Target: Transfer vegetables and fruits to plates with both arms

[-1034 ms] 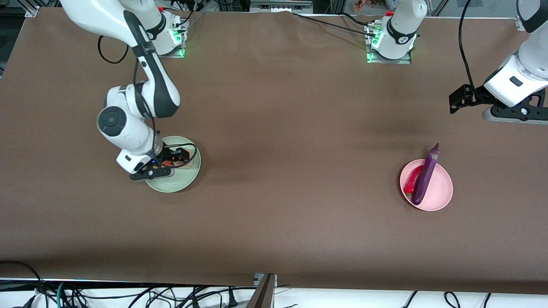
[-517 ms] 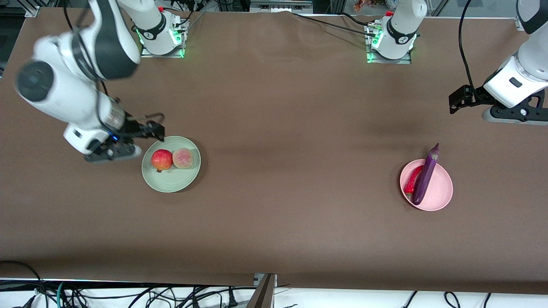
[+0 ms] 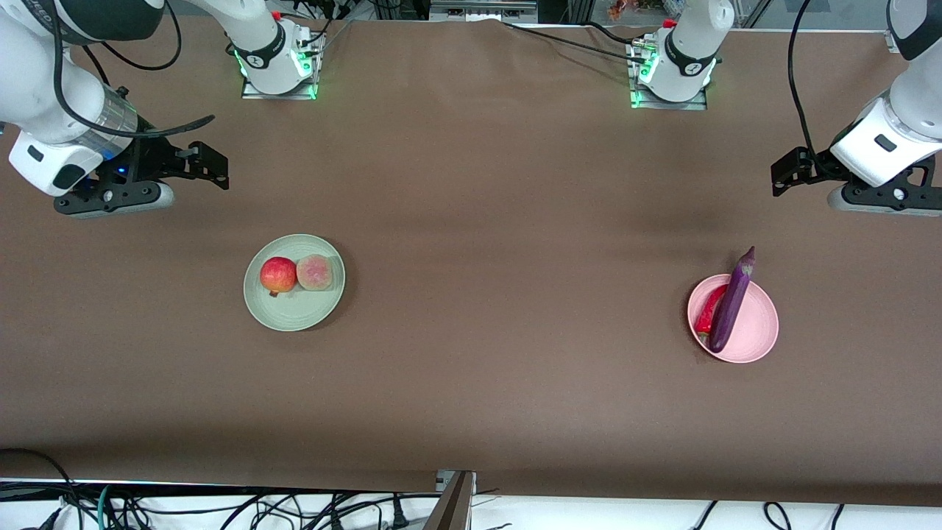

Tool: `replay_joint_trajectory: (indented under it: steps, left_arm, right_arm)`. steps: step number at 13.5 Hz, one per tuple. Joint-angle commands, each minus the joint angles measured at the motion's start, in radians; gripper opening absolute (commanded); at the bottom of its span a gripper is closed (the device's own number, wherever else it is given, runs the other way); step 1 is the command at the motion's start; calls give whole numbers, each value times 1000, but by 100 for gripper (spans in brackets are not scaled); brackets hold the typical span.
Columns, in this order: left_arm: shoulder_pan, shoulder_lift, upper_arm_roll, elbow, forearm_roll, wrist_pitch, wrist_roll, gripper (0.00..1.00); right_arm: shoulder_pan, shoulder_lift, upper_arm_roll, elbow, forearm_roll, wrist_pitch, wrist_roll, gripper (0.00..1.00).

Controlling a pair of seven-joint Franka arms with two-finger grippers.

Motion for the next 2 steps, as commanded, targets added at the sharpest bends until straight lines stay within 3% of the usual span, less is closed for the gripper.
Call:
replay_joint_trajectory:
  steps: [1, 2]
  left_arm:
    - [-3, 0, -1, 9, 17, -14, 9, 100]
    - [-3, -2, -1, 9, 17, -14, 9, 100]
  right_arm:
    - [-6, 19, -4, 35, -13, -24, 11, 100]
    - [-6, 20, -7, 34, -12, -24, 9, 100]
